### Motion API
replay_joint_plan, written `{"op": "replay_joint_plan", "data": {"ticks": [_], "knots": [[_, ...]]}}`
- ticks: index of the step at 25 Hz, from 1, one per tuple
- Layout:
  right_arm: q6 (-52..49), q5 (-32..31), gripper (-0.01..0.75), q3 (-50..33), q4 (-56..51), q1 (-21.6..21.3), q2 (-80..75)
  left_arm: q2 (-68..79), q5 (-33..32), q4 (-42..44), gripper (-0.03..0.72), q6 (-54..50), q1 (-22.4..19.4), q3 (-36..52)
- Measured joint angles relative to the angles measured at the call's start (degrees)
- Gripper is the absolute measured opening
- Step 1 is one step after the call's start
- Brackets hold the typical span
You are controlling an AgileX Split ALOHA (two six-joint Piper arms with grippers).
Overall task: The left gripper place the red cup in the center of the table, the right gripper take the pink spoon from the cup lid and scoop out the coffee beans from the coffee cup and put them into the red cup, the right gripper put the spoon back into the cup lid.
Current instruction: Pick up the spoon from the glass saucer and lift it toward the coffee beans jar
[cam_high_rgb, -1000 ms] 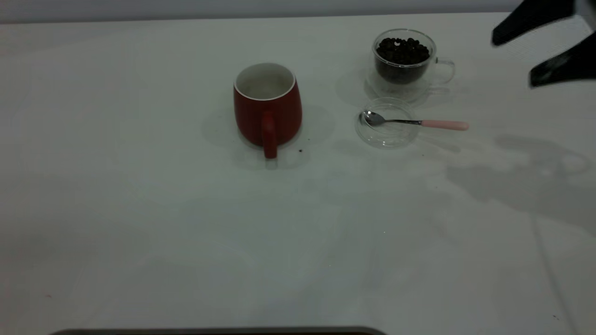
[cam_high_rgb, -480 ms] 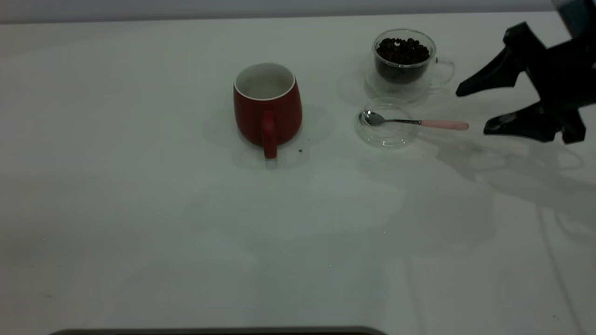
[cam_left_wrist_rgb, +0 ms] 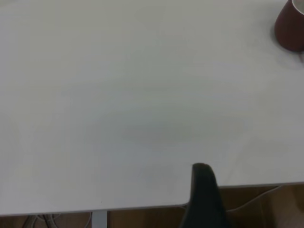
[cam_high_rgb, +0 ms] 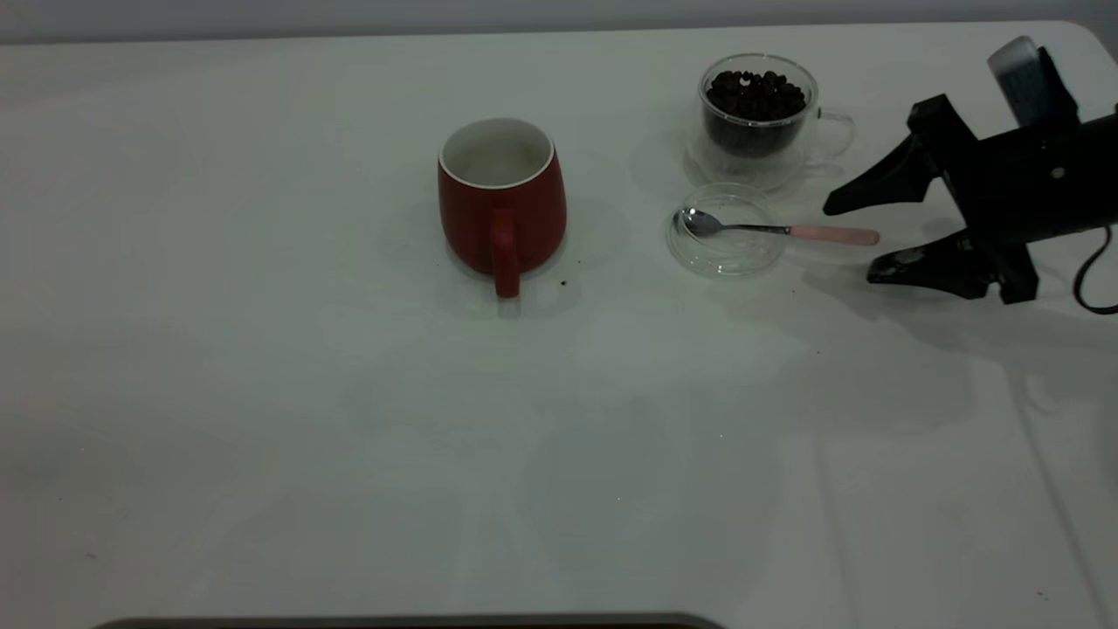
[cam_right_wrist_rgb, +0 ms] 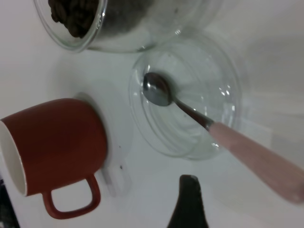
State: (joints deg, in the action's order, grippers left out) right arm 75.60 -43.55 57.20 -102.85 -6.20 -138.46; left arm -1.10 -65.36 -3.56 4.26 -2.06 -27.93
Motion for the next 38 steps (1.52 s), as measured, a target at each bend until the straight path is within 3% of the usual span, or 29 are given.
{"op": "replay_joint_plan", "data": {"ticks": [10,21,29,38], "knots": [[1.21,-4.52,0.647,3.45,-0.07,0.00,-3.22,0.00,0.00,0.00,0.586,0.06,0.00,0.00],[3.11,-6.15,0.504,4.08,-0.02,0.00,-3.37,0.00,0.00,0.00,0.586,0.06,0.00,0.00],[5.36,-7.18,0.474,4.13,-0.08,0.00,-3.46,0.00,0.00,0.00,0.586,0.06,0.00,0.00],[6.23,-9.27,0.302,5.07,-0.02,0.00,-3.46,0.00,0.00,0.00,0.586,0.06,0.00,0.00]]}}
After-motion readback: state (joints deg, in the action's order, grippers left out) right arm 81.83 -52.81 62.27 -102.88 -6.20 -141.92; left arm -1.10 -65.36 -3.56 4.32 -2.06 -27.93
